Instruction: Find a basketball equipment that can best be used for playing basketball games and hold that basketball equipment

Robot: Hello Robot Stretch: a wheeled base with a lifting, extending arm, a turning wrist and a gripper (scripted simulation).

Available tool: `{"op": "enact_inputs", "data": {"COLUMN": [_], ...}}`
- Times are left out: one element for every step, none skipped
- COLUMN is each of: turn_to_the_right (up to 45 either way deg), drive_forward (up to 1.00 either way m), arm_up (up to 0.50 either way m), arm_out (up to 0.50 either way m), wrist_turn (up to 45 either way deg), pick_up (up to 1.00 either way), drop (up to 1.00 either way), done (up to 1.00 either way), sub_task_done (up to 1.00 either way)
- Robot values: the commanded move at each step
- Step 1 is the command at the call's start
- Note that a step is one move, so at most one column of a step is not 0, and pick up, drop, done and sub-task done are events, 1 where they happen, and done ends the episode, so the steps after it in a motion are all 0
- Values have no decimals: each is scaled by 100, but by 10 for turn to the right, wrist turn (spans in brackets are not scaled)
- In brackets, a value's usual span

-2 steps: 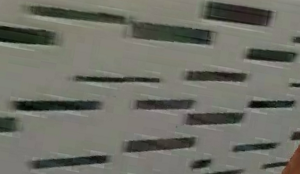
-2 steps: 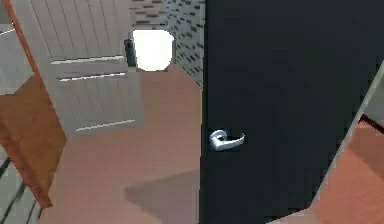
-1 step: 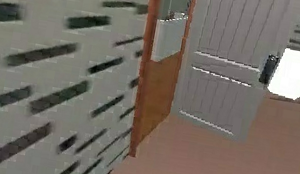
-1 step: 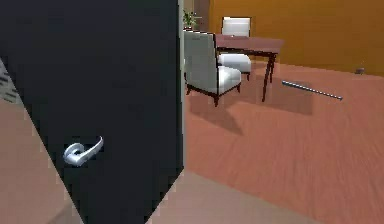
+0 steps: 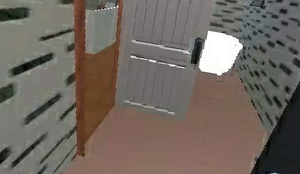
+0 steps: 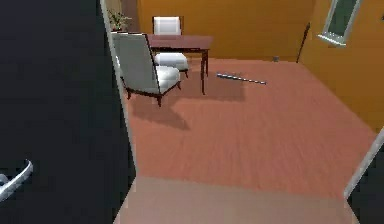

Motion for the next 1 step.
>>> {"op": "enact_inputs", "data": {"turn_to_the_right": [0], "drive_forward": [90], "arm_up": [0], "arm_out": [0], "wrist_turn": [0], "pick_up": [0], "drop": [0], "done": [0], "sub_task_done": [0]}}
